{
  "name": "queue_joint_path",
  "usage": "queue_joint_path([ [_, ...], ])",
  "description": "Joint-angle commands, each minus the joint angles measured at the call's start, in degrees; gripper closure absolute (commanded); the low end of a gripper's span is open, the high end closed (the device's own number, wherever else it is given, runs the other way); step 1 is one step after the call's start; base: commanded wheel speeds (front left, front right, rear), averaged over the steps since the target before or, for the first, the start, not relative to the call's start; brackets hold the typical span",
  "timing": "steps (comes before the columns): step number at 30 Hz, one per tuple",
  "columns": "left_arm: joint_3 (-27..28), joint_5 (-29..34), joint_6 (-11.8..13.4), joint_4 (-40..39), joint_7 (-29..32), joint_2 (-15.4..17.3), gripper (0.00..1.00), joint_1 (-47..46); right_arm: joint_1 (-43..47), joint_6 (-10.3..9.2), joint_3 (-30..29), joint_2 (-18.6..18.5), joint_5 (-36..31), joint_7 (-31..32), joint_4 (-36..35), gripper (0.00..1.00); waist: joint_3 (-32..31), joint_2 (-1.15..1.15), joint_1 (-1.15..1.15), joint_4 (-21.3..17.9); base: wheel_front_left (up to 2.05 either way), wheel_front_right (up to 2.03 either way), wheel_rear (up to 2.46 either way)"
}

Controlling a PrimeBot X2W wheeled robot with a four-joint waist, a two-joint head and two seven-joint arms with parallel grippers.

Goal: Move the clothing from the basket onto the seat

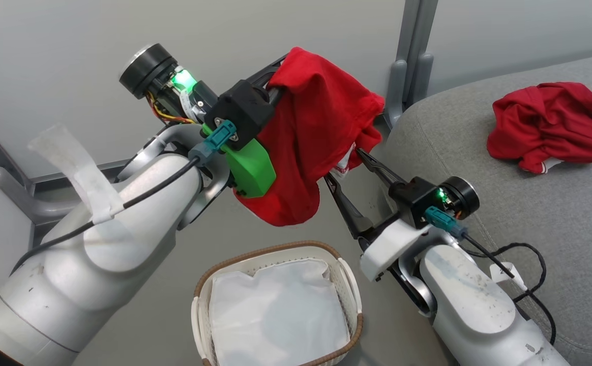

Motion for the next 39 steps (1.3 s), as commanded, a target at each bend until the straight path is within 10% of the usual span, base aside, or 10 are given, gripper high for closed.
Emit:
queue_joint_path([
  [1, -0.13, -0.40, 0.41, -0.52, 0.10, -0.20, 1.00, 0.75, -1.94, -0.08, 0.60, -0.08, 0.62, -0.07, 1.32, 0.00, -0.17, 0.00, 0.01, 0.20, 0.00, 0.00, 0.00],
  [11, -0.94, -1.21, 0.30, -2.29, -0.34, -0.40, 1.00, 1.38, -10.68, -0.08, 9.14, -0.12, 6.83, -0.04, 7.94, 0.00, -0.15, 0.00, 0.01, 0.57, 0.00, 0.00, 0.00],
  [12, -0.83, -1.68, 0.34, -2.36, -0.37, -0.48, 1.00, 1.68, -11.22, -0.08, 10.63, -0.07, 7.33, 0.01, 8.45, 0.63, -0.12, 0.00, 0.01, 0.63, 0.00, 0.00, 0.00],
  [14, -0.41, -2.23, 0.65, -2.48, -0.57, -0.14, 1.00, 2.23, -12.11, -0.08, 12.41, -0.12, 8.54, 0.01, 9.12, 1.00, -0.04, 0.00, 0.01, 0.65, 0.00, 0.00, 0.00],
  [25, 2.35, -6.35, 3.08, -2.12, -2.81, 3.17, 1.00, 8.11, -12.91, -0.08, 10.70, -0.12, 8.56, -0.06, 9.49, 1.00, 0.51, 0.00, 0.01, 0.25, 0.00, 0.00, 0.00],
  [27, 3.15, -7.66, 3.68, -2.18, -3.67, 3.76, 0.26, 9.85, -12.60, -0.08, 9.52, -0.11, 7.93, -0.07, 8.90, 1.00, 0.60, 0.00, 0.01, 0.07, 0.00, 0.00, 0.00],
  [29, 3.77, -9.13, 4.18, -2.25, -4.45, 4.04, 0.00, 11.69, -12.18, -0.08, 8.22, -0.11, 7.34, -0.07, 8.40, 1.00, 0.69, 0.00, 0.01, -0.08, 0.00, 0.00, 0.00],
  [39, 6.54, -16.62, 6.48, -3.67, -8.04, 3.51, 0.00, 23.72, -9.92, -0.08, 1.51, -0.12, 3.39, -0.08, 7.92, 1.00, 1.12, 0.00, 0.01, -0.70, 0.00, 0.00, 0.00],
])
